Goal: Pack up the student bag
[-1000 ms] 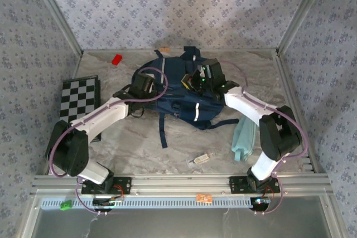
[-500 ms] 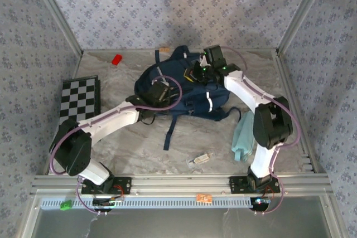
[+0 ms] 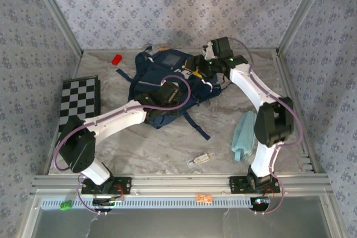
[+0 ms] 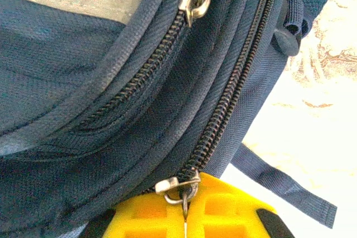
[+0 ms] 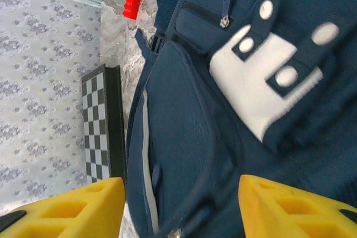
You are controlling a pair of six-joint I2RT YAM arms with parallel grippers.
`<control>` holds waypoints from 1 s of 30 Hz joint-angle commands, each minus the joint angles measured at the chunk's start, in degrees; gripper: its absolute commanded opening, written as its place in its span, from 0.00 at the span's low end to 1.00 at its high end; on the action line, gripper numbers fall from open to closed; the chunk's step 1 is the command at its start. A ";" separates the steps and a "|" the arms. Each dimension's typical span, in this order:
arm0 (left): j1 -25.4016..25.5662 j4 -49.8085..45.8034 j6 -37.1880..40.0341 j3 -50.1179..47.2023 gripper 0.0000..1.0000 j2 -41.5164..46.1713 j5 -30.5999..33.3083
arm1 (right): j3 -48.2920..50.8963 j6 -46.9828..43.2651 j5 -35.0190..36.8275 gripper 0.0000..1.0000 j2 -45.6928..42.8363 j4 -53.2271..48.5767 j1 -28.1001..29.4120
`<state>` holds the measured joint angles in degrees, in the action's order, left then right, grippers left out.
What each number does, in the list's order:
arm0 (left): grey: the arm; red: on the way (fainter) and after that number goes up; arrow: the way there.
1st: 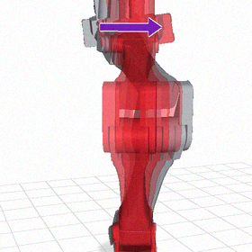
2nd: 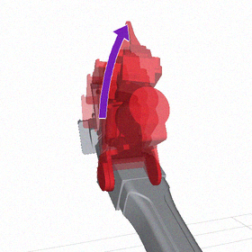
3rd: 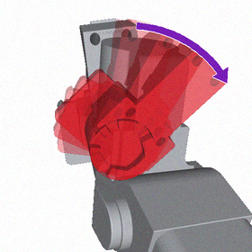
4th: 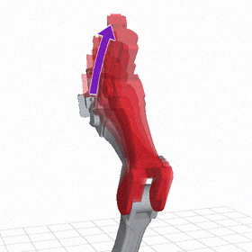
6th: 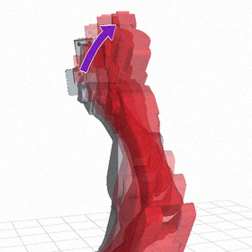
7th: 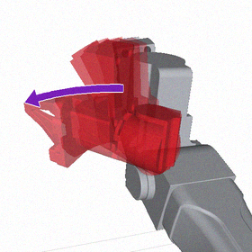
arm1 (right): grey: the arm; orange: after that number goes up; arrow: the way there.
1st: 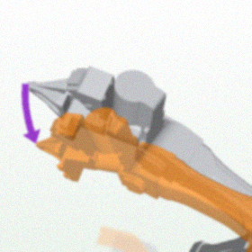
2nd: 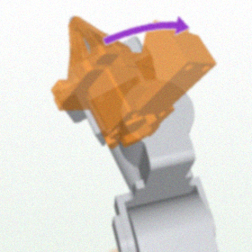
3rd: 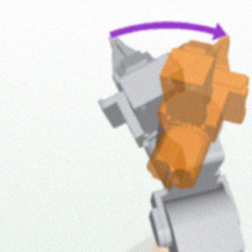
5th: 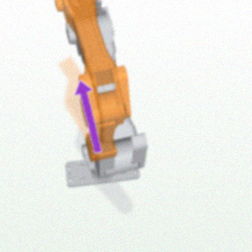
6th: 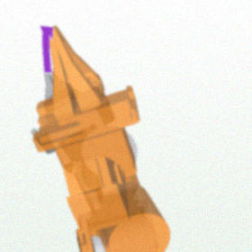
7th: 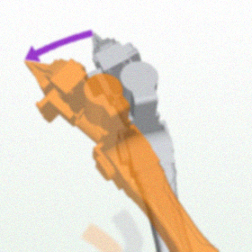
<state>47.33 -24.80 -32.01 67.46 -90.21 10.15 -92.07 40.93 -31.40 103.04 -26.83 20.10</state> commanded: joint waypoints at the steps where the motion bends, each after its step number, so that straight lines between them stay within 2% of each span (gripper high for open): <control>1: -1.99 1.12 1.31 -0.06 0.00 1.56 -2.02 | 8.62 5.68 -3.29 0.59 -7.18 4.15 0.16; 8: -2.21 1.79 1.89 -0.62 0.00 2.16 -2.32 | 25.18 24.42 -1.22 0.57 -11.39 22.97 6.10; 12: -2.17 1.80 1.86 -0.88 0.00 2.23 -2.85 | 26.18 29.20 2.86 0.56 -9.32 26.79 8.62; 18: -2.16 1.96 2.52 -0.81 0.00 2.37 -4.01 | 24.28 31.81 6.45 0.50 -4.31 28.21 10.27; 24: -2.23 0.87 3.65 -0.74 0.00 2.54 -4.77 | 21.45 30.09 11.30 0.30 -2.14 25.93 11.28; 28: -2.38 -1.04 4.63 -1.07 0.00 3.18 -4.70 | 21.41 27.73 11.95 0.07 -2.28 24.63 10.33; 30: -2.44 -1.93 5.35 -1.65 0.00 4.06 -4.79 | 21.45 26.34 11.57 0.00 -2.87 23.95 9.74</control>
<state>44.62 -24.36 -29.04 66.15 -89.84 6.83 -68.86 69.80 -23.83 99.55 -2.59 31.22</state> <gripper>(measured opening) 0.048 0.048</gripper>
